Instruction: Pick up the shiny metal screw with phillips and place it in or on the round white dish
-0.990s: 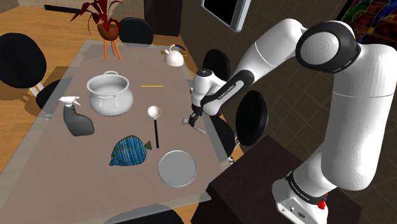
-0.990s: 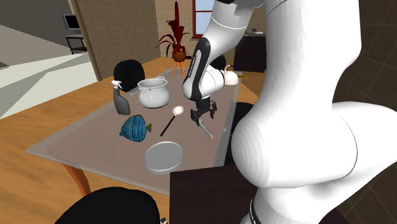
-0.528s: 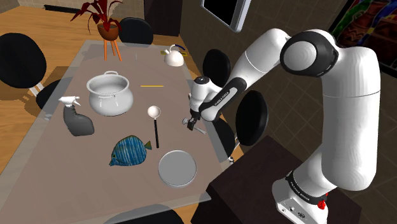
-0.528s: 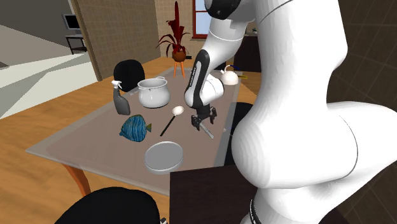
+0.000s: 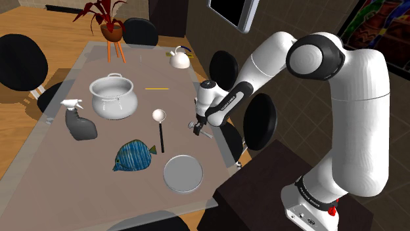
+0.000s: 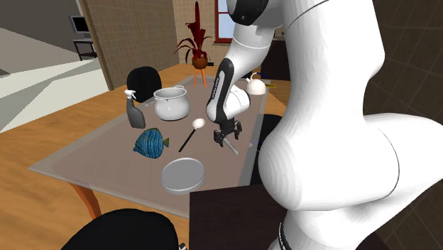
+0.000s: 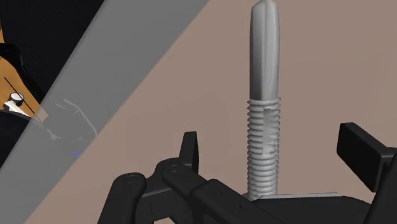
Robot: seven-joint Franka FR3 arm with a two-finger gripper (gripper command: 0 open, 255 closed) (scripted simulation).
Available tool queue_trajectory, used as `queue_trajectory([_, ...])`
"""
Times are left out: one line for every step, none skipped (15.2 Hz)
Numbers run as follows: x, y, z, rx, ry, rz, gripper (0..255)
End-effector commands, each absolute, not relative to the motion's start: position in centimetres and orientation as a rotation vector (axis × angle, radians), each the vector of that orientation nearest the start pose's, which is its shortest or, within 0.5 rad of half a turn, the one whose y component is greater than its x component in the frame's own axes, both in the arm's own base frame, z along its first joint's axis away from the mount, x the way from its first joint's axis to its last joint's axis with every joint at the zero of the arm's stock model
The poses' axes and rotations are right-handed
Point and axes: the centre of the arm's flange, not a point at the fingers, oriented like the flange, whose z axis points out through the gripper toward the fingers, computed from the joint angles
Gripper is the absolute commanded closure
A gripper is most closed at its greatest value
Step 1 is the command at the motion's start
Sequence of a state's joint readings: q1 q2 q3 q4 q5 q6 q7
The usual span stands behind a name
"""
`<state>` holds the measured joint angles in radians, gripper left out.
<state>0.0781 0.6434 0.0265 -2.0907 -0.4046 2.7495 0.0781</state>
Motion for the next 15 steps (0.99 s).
queue_trajectory([56.5,7.6,11.0,-3.216,-0.643,-0.05,0])
queue_trajectory([56.5,7.6,11.0,-3.216,-0.643,-0.05,255])
queue_trajectory([56.5,7.6,11.0,-3.216,-0.643,-0.05,255])
queue_trajectory([56.5,7.6,11.0,-3.216,-0.643,-0.05,255])
queue_trajectory([56.5,7.6,11.0,-3.216,-0.643,-0.05,255])
queue_trajectory([56.5,7.6,11.0,-3.216,-0.643,-0.05,255])
queue_trajectory([56.5,7.6,11.0,-3.216,-0.643,-0.05,255])
queue_trajectory([56.5,7.6,11.0,-3.216,-0.643,-0.05,255])
queue_trajectory([56.5,7.6,11.0,-3.216,-0.643,-0.05,255])
queue_trajectory([56.5,7.6,11.0,-3.216,-0.643,-0.05,255])
queue_trajectory([56.5,7.6,11.0,-3.216,-0.643,-0.05,255])
queue_trajectory([56.5,7.6,11.5,-3.216,-0.643,-0.05,255])
queue_trajectory([56.5,7.6,12.0,-3.216,-0.643,-0.05,255])
queue_trajectory([56.5,7.6,12.6,-3.216,-0.643,-0.05,255])
queue_trajectory([56.5,7.6,13.1,-3.216,-0.643,-0.05,255])
